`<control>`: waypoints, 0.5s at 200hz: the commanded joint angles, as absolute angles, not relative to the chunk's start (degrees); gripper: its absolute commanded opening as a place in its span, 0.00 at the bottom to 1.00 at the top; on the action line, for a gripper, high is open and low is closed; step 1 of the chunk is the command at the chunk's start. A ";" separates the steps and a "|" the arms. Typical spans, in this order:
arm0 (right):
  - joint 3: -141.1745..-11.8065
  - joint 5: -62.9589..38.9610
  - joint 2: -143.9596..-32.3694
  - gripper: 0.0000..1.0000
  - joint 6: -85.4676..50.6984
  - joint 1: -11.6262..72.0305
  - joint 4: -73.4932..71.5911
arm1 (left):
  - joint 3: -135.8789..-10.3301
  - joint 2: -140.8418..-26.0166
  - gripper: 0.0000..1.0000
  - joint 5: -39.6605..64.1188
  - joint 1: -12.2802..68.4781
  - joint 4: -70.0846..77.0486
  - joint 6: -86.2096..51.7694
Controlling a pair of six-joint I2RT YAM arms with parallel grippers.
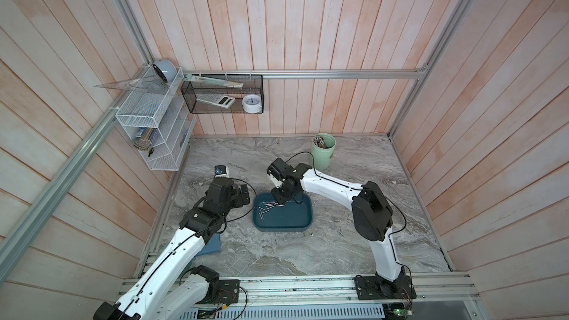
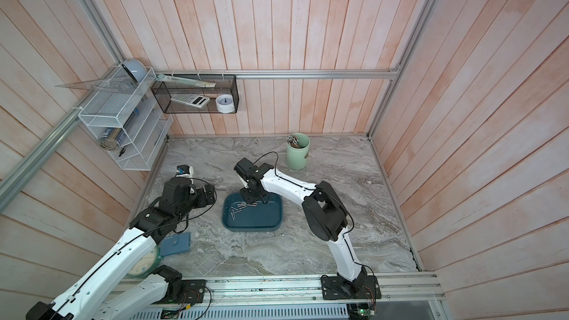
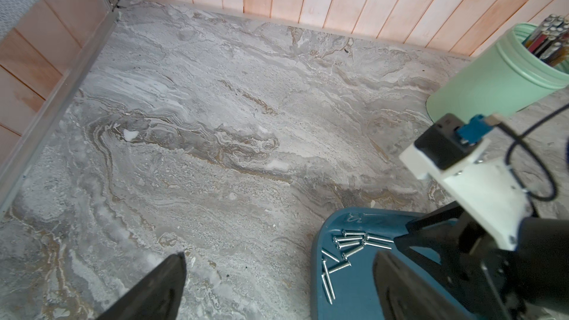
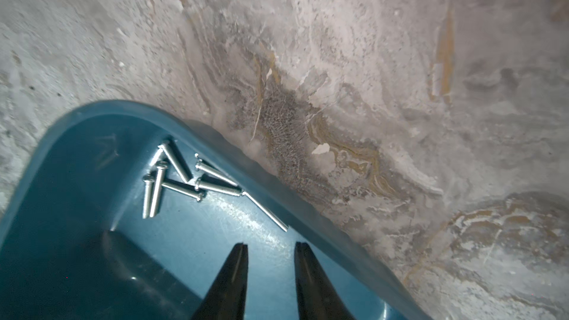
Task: Take out the screws from the storage box
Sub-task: Pick up the screw from the storage box.
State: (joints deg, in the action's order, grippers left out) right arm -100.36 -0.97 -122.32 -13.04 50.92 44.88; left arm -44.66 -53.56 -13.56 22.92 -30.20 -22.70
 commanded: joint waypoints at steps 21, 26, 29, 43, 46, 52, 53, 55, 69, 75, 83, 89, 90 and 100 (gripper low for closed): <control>-101.44 -1.41 -125.35 0.30 -11.95 50.80 47.46 | -43.45 -56.24 1.00 -5.82 22.87 -32.33 -25.05; -101.43 -1.26 -125.58 0.30 -11.93 50.80 47.38 | -43.42 -56.55 1.00 -5.37 22.85 -32.51 -24.98; -101.51 -1.23 -125.69 0.30 -11.95 50.80 47.31 | -43.51 -56.73 1.00 -5.14 22.91 -32.67 -25.01; -101.60 -1.31 -126.29 0.30 -12.04 50.80 47.25 | -44.06 -57.26 1.00 -4.29 22.94 -33.29 -24.79; -101.60 -1.44 -126.37 0.30 -12.12 50.80 47.16 | -43.97 -57.30 1.00 -4.22 22.88 -33.31 -24.79; -101.52 -1.63 -126.42 0.30 -12.13 50.80 46.94 | -43.91 -57.54 0.99 -3.96 22.86 -33.18 -24.82; -101.52 -1.65 -126.49 0.30 -12.13 50.84 46.89 | -43.88 -57.55 0.99 -3.96 22.90 -33.16 -24.80; -101.56 -1.71 -126.59 0.30 -12.13 50.81 46.79 | -43.86 -57.56 0.99 -3.87 22.93 -33.05 -24.83; -101.68 -1.76 -127.02 0.30 -12.13 50.77 46.49 | -43.47 -58.07 0.96 -3.45 22.90 -32.94 -24.90; -101.88 -1.76 -127.34 0.30 -12.13 50.80 46.49 | -43.70 -58.40 0.96 -3.43 22.94 -33.17 -24.87; -102.01 -1.76 -127.66 0.30 -12.13 50.80 46.50 | -44.16 -58.79 0.96 -3.59 22.88 -33.62 -24.79; -102.01 -1.82 -127.86 0.30 -12.13 50.80 46.37 | -44.40 -58.99 0.96 -3.79 22.87 -33.66 -24.95; -102.02 -1.83 -127.91 0.30 -12.13 50.80 46.34 | -44.48 -59.03 0.96 -3.79 22.86 -33.66 -25.00; -101.97 -1.93 -128.13 0.30 -12.13 50.80 46.16 | -44.49 -59.28 0.96 -3.83 22.89 -33.38 -25.14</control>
